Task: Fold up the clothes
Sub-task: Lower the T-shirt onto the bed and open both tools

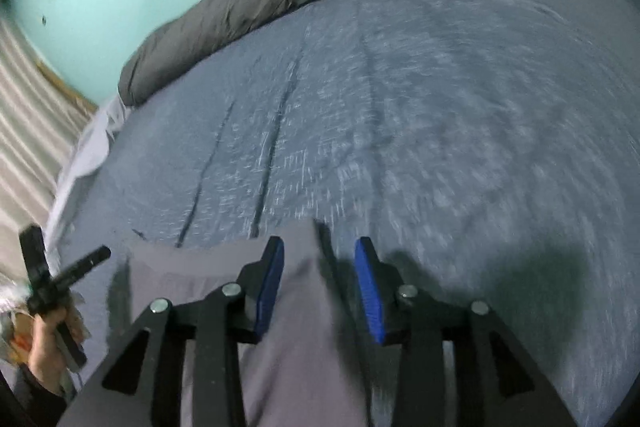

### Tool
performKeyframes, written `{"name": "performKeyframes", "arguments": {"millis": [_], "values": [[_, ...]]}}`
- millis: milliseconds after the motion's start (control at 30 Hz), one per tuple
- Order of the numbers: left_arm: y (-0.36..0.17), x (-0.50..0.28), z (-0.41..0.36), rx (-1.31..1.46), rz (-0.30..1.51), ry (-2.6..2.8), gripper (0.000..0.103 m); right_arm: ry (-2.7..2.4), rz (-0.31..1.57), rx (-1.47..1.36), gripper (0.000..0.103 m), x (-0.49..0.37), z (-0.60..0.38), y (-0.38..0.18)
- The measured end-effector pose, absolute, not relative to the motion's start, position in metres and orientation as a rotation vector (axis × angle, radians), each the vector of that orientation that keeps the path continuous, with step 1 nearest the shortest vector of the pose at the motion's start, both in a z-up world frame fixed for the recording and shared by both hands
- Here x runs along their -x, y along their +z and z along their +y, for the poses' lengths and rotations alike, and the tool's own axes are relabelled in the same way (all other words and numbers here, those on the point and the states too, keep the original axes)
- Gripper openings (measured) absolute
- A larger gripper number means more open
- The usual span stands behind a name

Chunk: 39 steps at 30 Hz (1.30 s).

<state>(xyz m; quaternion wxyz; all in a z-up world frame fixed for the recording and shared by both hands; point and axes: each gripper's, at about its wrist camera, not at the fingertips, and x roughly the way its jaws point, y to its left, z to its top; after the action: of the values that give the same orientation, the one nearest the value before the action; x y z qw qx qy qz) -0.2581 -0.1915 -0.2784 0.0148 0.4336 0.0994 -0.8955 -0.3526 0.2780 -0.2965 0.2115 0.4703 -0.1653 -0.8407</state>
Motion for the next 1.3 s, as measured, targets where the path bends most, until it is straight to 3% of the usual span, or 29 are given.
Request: {"name": "performKeyframes", "arguments": {"millis": [367, 867, 933, 1000, 1100, 1300], "values": [[-0.306, 0.154, -0.202, -1.370, 0.523, -2.672, 0.036, -2.347, -0.645, -1.395, 0.041, 0.220, 0.328, -0.312], [-0.326, 0.122, -0.190, -1.420, 0.563, -2.676, 0.037, -2.325, -0.706, -1.379, 0.044, 0.185, 0.335, -0.324], [-0.332, 0.124, -0.193, -1.424, 0.621, -2.657, 0.037, -2.315, -0.736, -1.386, 0.036, 0.187, 0.336, -0.330], [-0.338, 0.126, -0.196, -1.428, 0.679, -2.638, 0.023, -2.305, -0.753, -1.389, 0.017, 0.189, 0.336, -0.334], [-0.336, 0.127, -0.197, -1.422, 0.674, -2.650, 0.004, -2.304, -0.747, -1.369, 0.004, 0.191, 0.335, -0.333], [-0.326, 0.118, -0.206, -1.381, 0.676, -2.666, 0.002, -2.318, -0.799, -1.314, 0.002, 0.188, 0.347, -0.325]]}}
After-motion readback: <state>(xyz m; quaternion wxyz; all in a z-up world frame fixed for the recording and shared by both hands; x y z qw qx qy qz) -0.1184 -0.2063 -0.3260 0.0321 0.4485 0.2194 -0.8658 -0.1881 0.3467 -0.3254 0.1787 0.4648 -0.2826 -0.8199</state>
